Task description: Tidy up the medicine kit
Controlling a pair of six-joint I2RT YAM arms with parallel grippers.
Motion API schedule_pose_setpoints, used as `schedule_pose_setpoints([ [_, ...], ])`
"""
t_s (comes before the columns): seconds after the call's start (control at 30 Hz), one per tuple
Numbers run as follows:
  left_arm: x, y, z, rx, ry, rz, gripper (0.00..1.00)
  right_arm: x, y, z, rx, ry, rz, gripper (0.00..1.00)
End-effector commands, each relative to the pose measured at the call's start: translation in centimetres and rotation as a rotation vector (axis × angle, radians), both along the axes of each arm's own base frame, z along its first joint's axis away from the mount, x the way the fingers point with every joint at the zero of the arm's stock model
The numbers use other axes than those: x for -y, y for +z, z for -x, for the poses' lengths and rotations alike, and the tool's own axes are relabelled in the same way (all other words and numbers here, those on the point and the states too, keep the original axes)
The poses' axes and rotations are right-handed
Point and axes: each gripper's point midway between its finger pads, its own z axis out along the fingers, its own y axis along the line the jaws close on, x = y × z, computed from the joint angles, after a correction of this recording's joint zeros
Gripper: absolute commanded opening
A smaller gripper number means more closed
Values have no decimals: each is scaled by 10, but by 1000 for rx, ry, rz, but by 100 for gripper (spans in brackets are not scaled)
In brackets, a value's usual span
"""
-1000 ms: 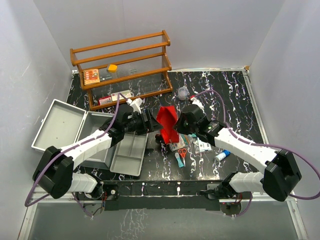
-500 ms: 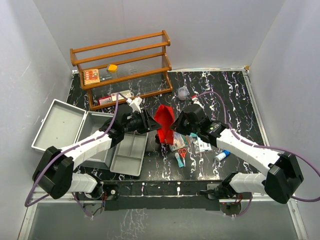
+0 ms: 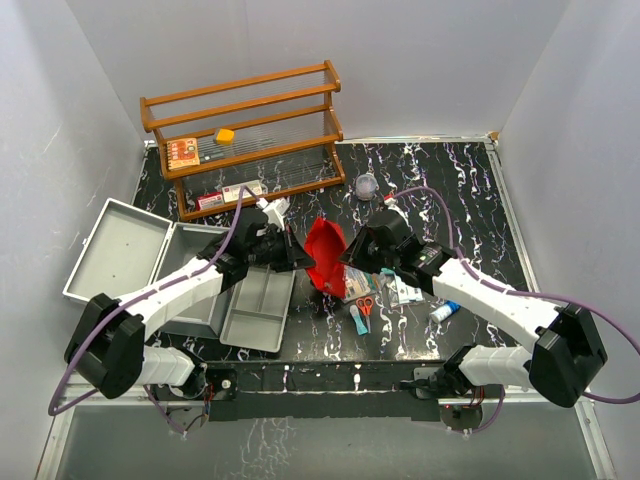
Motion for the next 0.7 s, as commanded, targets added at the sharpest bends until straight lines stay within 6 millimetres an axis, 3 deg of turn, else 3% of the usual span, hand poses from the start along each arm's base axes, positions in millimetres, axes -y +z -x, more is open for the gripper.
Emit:
schedule_pose_setpoints([
  [0.0,-2,26,7,56,-81,-44,0,2,-2,-1,44,52,54,18],
  [0.17,-8,26,14,12,-98,-101,0,-8,8,7,86,184,45,39],
  [0.37,-18,31,18,-17,-92,-161,0,-2,12,4,149,148,29,46],
  [0.53,-14,31,20,-11,-107,-135,0,21,15,6,224,71,45,66],
  [0.67,-12,27,18,-17,-98,-128,0,44,1,7,236,17,132,70],
])
